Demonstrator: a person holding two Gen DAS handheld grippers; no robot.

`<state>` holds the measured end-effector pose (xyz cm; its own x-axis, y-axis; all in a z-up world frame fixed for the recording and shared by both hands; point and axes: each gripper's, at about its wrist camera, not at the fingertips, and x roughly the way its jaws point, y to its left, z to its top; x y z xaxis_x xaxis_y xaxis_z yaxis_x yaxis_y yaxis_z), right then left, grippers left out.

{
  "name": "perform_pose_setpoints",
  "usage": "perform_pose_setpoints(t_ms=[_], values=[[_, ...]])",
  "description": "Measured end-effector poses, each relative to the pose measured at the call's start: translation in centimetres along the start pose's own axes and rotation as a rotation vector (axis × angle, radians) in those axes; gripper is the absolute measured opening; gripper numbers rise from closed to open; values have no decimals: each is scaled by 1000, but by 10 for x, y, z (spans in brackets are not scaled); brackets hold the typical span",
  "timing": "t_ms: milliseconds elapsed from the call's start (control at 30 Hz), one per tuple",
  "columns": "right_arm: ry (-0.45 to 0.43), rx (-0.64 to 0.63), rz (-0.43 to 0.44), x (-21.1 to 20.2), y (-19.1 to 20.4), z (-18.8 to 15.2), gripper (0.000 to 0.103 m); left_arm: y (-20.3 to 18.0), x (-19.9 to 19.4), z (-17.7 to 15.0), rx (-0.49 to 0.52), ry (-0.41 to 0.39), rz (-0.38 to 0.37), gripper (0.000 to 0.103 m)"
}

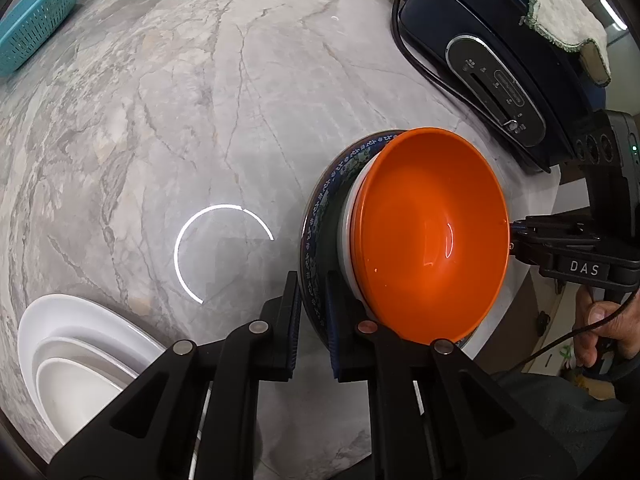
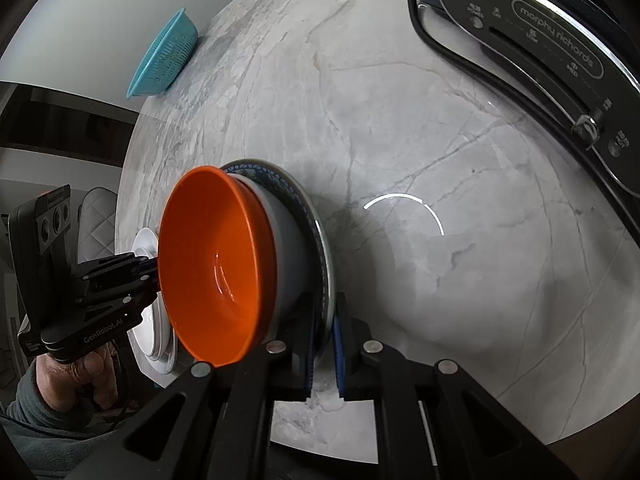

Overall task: Organize plates and bowls
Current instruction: 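Carry the bowl stack with both grippers over the plate stack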

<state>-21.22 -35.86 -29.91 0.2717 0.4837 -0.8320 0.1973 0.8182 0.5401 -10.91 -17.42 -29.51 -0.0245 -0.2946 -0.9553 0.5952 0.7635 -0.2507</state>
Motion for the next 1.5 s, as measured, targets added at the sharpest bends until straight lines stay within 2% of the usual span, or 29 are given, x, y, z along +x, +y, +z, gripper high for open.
perform_pose_setpoints(t_ms=[333,700,900,1167,1333,1500], values=[[-19,-51,-13,-12,24,8,10,10,-38,-6,-42,-52,7,10],[-19,-174,-11,-29,89,20,10,39,-111,-31,-148,-148,31,9],[2,-270,15,-29,139,24,10,67,-156,-66,-248,-205,56,9],[77,-424,71,1,214,19,10,117,-196,-139,-424,-251,100,9],[143,-496,82,37,248,9,10,148,-196,-181,-519,-243,111,8],[201,-511,66,72,261,-1,10,174,-170,-200,-562,-210,111,8]])
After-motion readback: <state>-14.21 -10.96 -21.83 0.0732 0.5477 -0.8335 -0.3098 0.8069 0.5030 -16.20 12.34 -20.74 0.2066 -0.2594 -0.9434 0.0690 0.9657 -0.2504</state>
